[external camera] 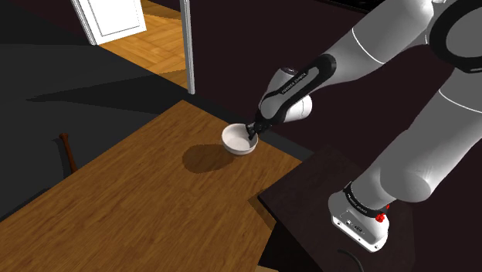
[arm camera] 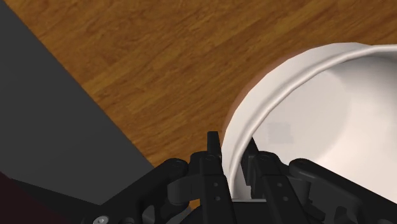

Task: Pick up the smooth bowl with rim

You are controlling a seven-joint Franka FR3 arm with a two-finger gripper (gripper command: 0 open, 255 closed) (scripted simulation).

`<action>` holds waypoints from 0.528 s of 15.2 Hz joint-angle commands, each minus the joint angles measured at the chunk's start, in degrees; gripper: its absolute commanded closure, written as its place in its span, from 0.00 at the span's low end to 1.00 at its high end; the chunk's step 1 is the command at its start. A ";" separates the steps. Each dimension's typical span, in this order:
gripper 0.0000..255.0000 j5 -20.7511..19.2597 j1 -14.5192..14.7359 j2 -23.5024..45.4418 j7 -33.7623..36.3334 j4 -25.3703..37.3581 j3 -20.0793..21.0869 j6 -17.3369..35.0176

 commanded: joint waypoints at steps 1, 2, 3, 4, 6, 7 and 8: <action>1.00 -1.40 0.14 -1.85 1.15 -0.18 -0.59 -1.66; 1.00 -2.08 0.19 -2.74 1.77 -0.25 -0.78 -2.47; 1.00 -2.73 0.21 -3.62 2.37 -0.30 -0.94 -3.29; 1.00 -3.35 0.21 -4.50 2.94 -0.34 -1.08 -4.11; 1.00 -4.50 0.16 -6.20 4.00 -0.35 -1.29 -5.77; 1.00 -4.58 0.14 -6.33 4.08 -0.35 -1.28 -5.90; 1.00 -4.59 0.13 -6.33 4.08 -0.35 -1.28 -5.90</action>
